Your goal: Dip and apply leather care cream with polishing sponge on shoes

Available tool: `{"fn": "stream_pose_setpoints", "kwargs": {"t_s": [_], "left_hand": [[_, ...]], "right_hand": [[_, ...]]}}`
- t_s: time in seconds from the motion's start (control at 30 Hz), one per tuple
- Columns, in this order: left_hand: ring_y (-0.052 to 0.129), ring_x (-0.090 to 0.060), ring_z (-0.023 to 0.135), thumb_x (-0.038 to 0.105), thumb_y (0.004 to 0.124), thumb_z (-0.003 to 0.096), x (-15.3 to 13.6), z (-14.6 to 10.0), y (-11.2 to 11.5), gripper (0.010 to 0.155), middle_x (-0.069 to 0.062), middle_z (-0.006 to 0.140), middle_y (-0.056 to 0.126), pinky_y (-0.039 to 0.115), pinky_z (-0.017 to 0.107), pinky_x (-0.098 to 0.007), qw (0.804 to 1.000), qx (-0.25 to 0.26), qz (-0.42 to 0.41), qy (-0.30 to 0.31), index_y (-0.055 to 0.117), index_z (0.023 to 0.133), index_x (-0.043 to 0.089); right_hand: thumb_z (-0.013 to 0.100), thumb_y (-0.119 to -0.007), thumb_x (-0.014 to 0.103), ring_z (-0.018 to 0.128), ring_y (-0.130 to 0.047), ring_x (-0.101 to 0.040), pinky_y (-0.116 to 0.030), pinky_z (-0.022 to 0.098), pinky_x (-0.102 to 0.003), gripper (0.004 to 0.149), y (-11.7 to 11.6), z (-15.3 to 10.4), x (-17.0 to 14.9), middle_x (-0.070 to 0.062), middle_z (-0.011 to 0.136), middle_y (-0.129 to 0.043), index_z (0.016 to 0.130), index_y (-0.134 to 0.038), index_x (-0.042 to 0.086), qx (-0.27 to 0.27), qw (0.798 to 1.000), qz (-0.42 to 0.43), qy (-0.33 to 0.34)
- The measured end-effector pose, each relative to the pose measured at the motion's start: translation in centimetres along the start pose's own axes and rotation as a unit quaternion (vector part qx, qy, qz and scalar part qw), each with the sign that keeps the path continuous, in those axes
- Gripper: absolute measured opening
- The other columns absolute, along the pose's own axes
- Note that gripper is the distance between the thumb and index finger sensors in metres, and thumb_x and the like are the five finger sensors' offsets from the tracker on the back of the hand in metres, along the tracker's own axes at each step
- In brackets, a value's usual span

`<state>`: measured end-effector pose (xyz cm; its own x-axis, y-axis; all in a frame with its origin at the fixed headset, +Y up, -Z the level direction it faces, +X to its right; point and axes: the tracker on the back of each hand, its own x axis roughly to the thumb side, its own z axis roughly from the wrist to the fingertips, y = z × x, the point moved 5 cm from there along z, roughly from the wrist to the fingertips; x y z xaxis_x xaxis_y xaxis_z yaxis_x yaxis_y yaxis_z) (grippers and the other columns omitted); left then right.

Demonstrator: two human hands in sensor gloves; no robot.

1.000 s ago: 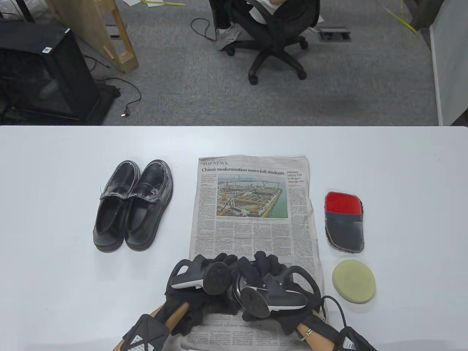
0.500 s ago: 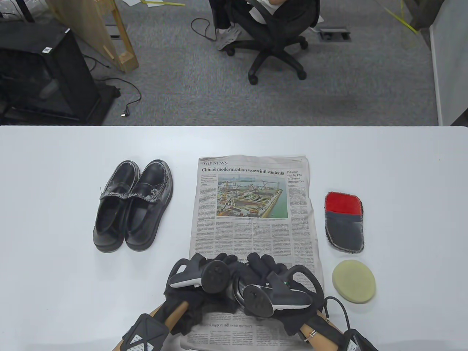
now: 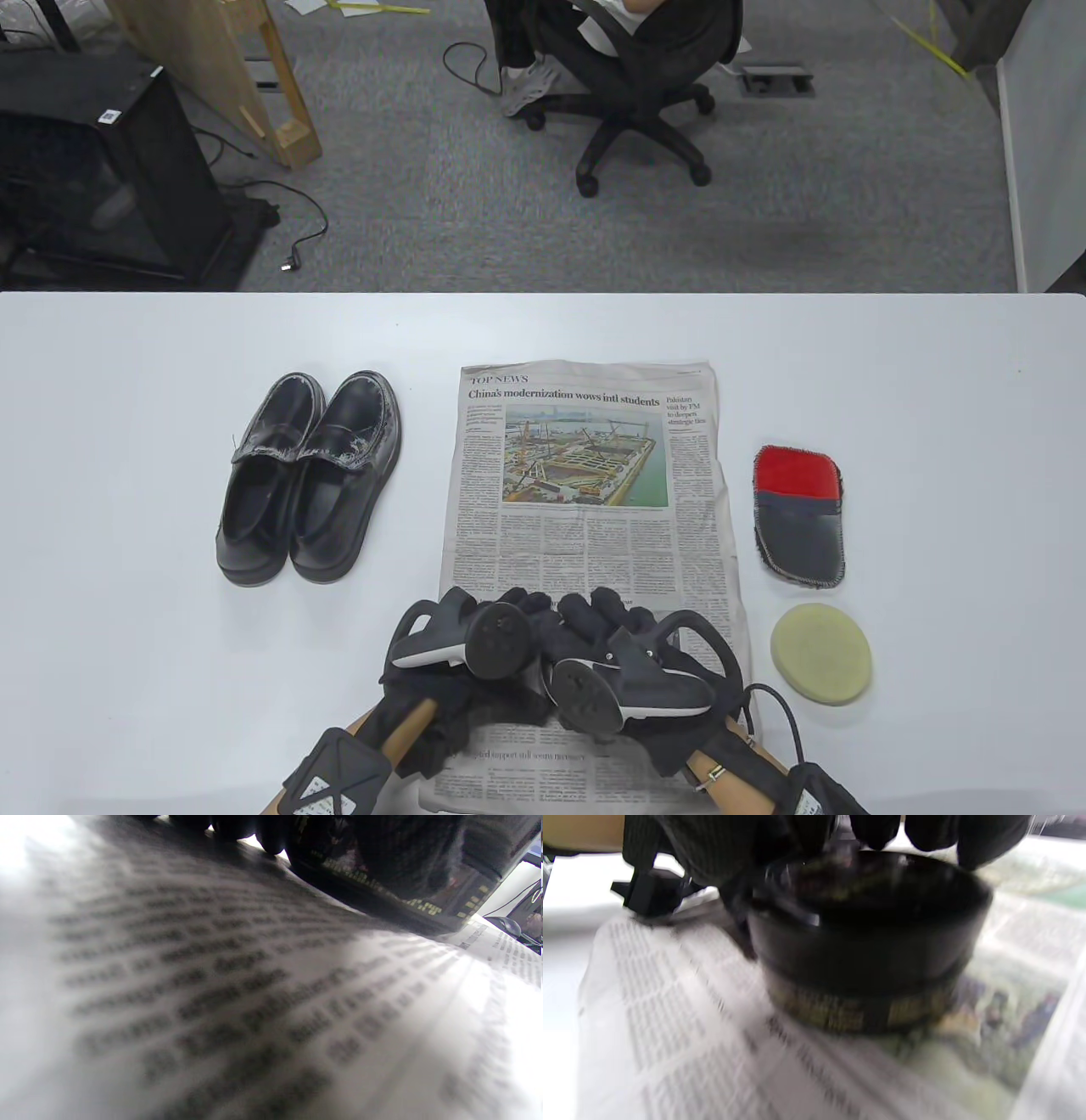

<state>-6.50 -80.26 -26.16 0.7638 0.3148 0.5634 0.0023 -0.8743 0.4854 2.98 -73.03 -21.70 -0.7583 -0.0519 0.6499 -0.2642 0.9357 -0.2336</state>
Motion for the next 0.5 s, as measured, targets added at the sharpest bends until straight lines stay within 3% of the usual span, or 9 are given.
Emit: {"fn": "stream_pose_setpoints", "kwargs": {"t_s": [0.07, 0.17, 0.27, 0.33, 0.37, 0.4, 0.43, 0.5], "left_hand": [[0.031, -0.039, 0.11, 0.059, 0.08, 0.042, 0.0, 0.0, 0.0, 0.098, -0.013, 0.126, 0.029, 0.037, 0.075, -0.056, 1.0, -0.001, 0.0, -0.001, 0.036, 0.119, 0.017], [0.031, -0.039, 0.11, 0.059, 0.08, 0.042, 0.0, 0.0, 0.1, 0.098, -0.013, 0.126, 0.029, 0.037, 0.075, -0.056, 1.0, -0.001, 0.0, -0.002, 0.036, 0.119, 0.017], [0.03, -0.039, 0.11, 0.059, 0.08, 0.0422, 0.0, 0.0, 0.1, 0.098, -0.013, 0.126, 0.029, 0.037, 0.075, -0.056, 1.0, -0.002, -0.002, -0.003, 0.036, 0.119, 0.017], [0.03, -0.039, 0.11, 0.059, 0.079, 0.0426, 0.0, 0.0, 0.1, 0.098, -0.013, 0.126, 0.029, 0.037, 0.075, -0.056, 1.0, -0.002, -0.002, -0.004, 0.036, 0.119, 0.017], [0.03, -0.039, 0.11, 0.059, 0.08, 0.0426, 0.0, 0.0, 0.1, 0.098, -0.013, 0.126, 0.029, 0.037, 0.075, -0.056, 1.0, -0.002, -0.001, -0.004, 0.036, 0.119, 0.017], [0.031, -0.039, 0.11, 0.059, 0.079, 0.0427, 0.0, 0.0, 0.1, 0.097, -0.013, 0.126, 0.029, 0.037, 0.075, -0.056, 1.0, -0.002, -0.001, -0.004, 0.036, 0.119, 0.017], [0.03, -0.039, 0.11, 0.059, 0.079, 0.0427, 0.0, 0.0, 0.1, 0.097, -0.013, 0.126, 0.029, 0.037, 0.075, -0.056, 1.0, -0.002, -0.001, -0.003, 0.036, 0.119, 0.017], [0.03, -0.039, 0.109, 0.059, 0.079, 0.043, 0.0, 0.0, 0.1, 0.097, -0.013, 0.126, 0.029, 0.037, 0.075, -0.056, 1.0, -0.002, -0.001, -0.004, 0.036, 0.119, 0.017]], "right_hand": [[0.047, -0.062, 0.067, 0.103, -0.055, -0.051, -0.068, 0.067, -0.064, 0.082, 0.5, -0.1, -0.4, -0.017, 0.122, -0.043, 0.115, -0.037, 0.029, -0.058, 0.997, -0.042, -0.038], [0.049, -0.044, 0.075, 0.076, -0.074, -0.052, -0.085, 0.044, -0.037, 0.089, 0.3, 0.7, -0.6, -0.029, 0.11, -0.061, 0.117, -0.046, 0.017, -0.12, 0.983, -0.084, -0.114], [0.053, -0.035, 0.073, 0.062, -0.087, -0.04, -0.087, 0.038, -0.028, 0.091, 0.5, 1.0, -0.7, -0.029, 0.103, -0.069, 0.117, -0.049, 0.01, -0.1, 0.979, -0.118, -0.131], [0.054, -0.035, 0.072, 0.067, -0.087, -0.041, -0.087, 0.043, -0.033, 0.092, 0.9, 0.5, -1.3, -0.029, 0.106, -0.067, 0.118, -0.046, 0.007, -0.069, 0.988, -0.075, -0.118], [0.054, -0.042, 0.069, 0.079, -0.08, -0.05, -0.082, 0.054, -0.046, 0.088, 1.1, 0.2, -1.3, -0.03, 0.111, -0.061, 0.118, -0.043, 0.008, -0.062, 0.991, -0.048, -0.104], [0.054, -0.049, 0.066, 0.1, -0.06, -0.059, -0.064, 0.067, -0.066, 0.083, 1.2, -0.4, -1.3, -0.028, 0.119, -0.05, 0.118, -0.043, 0.014, -0.044, 0.997, -0.016, -0.067], [0.053, -0.057, 0.064, 0.107, -0.044, -0.059, -0.057, 0.068, -0.071, 0.076, 1.2, -0.8, -1.3, -0.022, 0.122, -0.043, 0.116, -0.047, 0.022, -0.034, 0.998, -0.003, -0.049], [0.049, -0.069, 0.061, 0.106, -0.048, -0.059, -0.063, 0.068, -0.067, 0.077, 0.6, -1.1, -1.5, -0.02, 0.122, -0.044, 0.115, -0.047, 0.026, -0.018, 0.999, 0.013, -0.037]]}}
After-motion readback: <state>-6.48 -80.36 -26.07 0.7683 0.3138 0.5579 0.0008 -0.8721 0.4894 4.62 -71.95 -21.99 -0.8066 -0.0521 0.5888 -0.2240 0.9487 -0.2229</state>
